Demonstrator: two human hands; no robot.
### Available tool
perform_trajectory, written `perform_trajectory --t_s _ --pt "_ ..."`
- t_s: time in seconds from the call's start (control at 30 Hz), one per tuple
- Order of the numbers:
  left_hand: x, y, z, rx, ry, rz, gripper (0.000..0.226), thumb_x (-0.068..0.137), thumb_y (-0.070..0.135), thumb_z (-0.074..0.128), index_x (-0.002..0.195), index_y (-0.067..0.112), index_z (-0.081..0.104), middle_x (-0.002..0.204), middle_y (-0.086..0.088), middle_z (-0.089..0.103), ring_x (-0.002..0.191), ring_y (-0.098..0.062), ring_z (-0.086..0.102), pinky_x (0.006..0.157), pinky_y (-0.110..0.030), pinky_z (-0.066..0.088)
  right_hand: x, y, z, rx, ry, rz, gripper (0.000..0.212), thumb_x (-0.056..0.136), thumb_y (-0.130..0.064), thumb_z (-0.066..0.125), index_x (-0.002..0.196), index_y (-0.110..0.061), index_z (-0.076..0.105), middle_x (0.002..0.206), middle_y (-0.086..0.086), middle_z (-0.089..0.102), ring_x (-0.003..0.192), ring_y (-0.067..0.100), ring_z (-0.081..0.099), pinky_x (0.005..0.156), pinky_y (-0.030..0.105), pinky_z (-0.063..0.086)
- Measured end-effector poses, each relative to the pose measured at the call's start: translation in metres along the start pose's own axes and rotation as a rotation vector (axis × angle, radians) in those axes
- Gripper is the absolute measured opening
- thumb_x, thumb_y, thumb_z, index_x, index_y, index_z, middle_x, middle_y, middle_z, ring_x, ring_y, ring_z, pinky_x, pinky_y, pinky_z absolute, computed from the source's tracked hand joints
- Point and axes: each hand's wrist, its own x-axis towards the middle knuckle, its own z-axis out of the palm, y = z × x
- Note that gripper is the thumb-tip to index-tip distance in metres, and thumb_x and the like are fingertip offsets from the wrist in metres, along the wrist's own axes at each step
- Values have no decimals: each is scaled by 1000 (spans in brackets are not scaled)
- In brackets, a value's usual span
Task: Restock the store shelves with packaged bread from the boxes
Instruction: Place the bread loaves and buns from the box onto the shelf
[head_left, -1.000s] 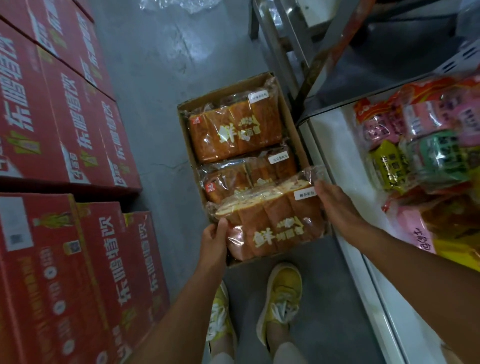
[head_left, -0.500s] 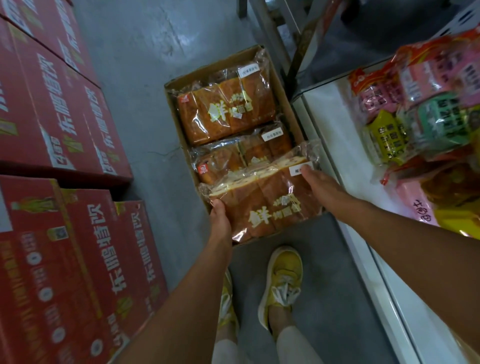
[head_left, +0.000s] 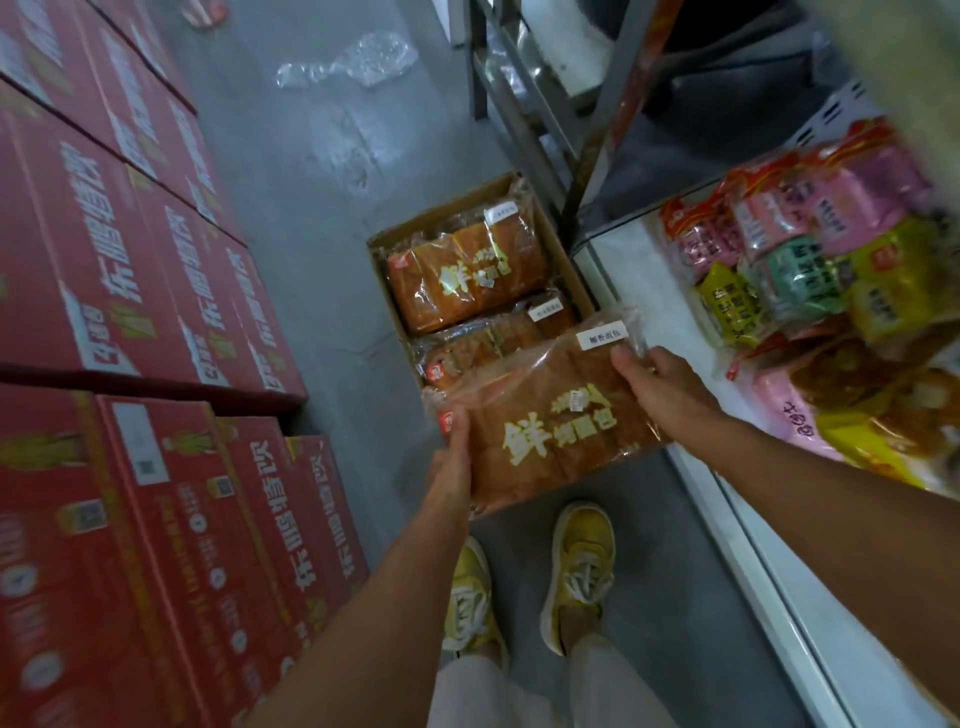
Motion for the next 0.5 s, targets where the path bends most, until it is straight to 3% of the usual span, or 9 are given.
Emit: perform_trajectory --t_s 0.1,0.2,0.3,0.37,0.5 --pt "-25 20 -12 75 64 81 109 35 102 57 113 27 62 119 -4 65 108 -31 63 95 -54 52 -31 -19 -14 69 53 12 60 90 -70 37 111 -16 54 111 7 61 104 31 59 95 48 47" --pt "-109 71 -15 98 81 179 90 38 99 55 91 26 57 107 -4 62 102 -30 62 93 -51 52 -66 -38 -36 228 89 25 66 80 -77 42 107 -18 54 112 10 63 101 31 61 92 50 51" --pt "-159 105 -21 122 56 233 106 42 93 57 111 13 57 113 -9 63 100 -30 63 83 -44 55 -103 -63 -64 384 112 43 74 77 -76 52 122 -17 52 117 8 60 102 28 60 92 46 52" --pt "-188 127 -24 109 62 292 113 42 92 62 117 9 55 113 -11 65 94 -28 66 77 -41 57 -127 -82 -85 448 101 15 65 84 -66 56 123 -15 54 114 8 60 98 25 59 87 38 51" --pt "-245 169 -30 85 11 391 78 70 79 62 109 12 54 99 -5 63 80 -22 62 90 -46 55 -178 -121 -129 561 43 -75 60 71 -72 65 104 -22 67 103 2 68 92 18 64 87 38 53"
